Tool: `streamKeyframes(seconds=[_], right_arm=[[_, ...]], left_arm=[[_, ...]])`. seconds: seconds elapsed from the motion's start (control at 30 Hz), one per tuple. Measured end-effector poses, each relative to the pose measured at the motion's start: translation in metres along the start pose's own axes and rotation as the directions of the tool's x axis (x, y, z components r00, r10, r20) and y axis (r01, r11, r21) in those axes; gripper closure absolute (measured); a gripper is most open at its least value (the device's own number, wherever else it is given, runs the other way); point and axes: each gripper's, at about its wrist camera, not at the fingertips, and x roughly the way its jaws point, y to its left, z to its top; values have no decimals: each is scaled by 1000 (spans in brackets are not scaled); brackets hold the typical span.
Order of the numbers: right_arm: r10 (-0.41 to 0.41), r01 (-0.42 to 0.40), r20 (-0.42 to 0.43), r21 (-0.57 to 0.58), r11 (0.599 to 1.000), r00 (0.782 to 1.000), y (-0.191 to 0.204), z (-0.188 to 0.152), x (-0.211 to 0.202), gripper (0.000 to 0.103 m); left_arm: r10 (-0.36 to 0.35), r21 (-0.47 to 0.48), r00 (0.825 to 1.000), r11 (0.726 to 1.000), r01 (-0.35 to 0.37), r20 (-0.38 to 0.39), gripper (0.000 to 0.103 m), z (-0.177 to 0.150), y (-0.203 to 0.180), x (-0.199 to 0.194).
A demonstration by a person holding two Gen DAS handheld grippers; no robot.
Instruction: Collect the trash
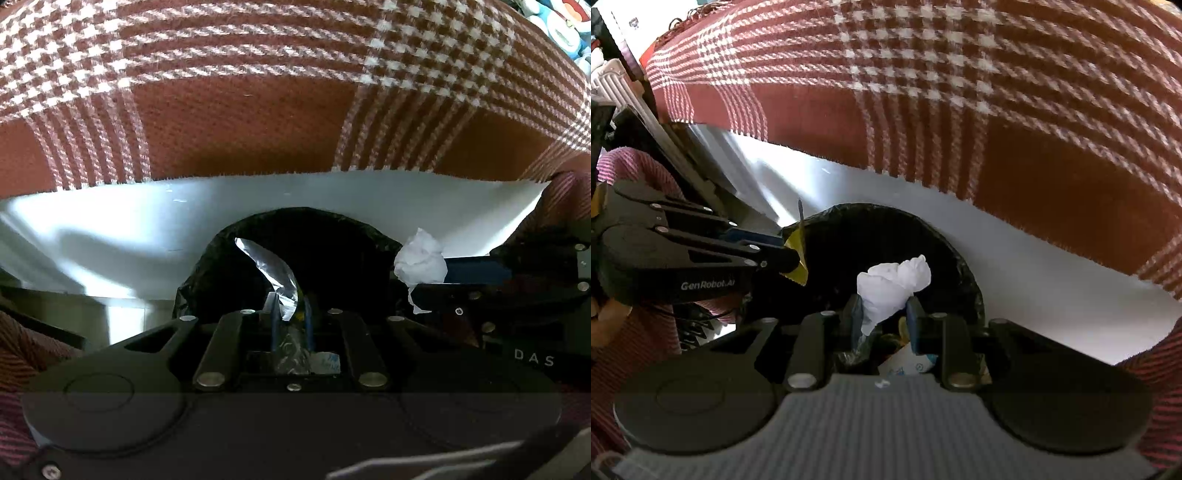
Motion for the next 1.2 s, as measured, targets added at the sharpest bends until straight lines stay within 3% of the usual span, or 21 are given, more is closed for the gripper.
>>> streamKeyframes(seconds=[0.1,0.13,0.23,0.5,0.6,0.67,0.73,0.93,1.2], right_arm=[[1,-1,1,0,1000,1000,0,1,0,67],[3,-3,2,1,1000,1000,0,1,1,67],[5,-5,3,1,1000,1000,1,1,0,51],[1,-1,20,-7,1000,1000,3,3,-8,47],[2,-2,56,-11,1000,998,4,9,-23,46],[0,3,95,-27,1000,995,5,15,-40,44],[6,0,135,-43,999,991,5,23,-60,42],[2,16,292,-59,998,956,-5,54,-124,36],[-163,173,455,20,985,875,-43,104,-160,35]], left_arm=[[1,-1,1000,1000,-1,0,88,0,0,1],[0,-1,1000,1000,0,-1,82,0,0,1],[4,-3,1000,1000,-4,1,62,2,-4,-7],[23,2,999,1000,-23,34,46,7,-7,-25],[18,9,997,1000,-18,77,41,13,-8,-45],[5,25,991,1000,-8,130,32,18,-6,-62],[-19,54,977,999,8,213,15,24,-6,-85],[-82,99,919,994,47,385,8,60,-4,-136],[-71,54,836,997,49,544,8,144,0,-159]])
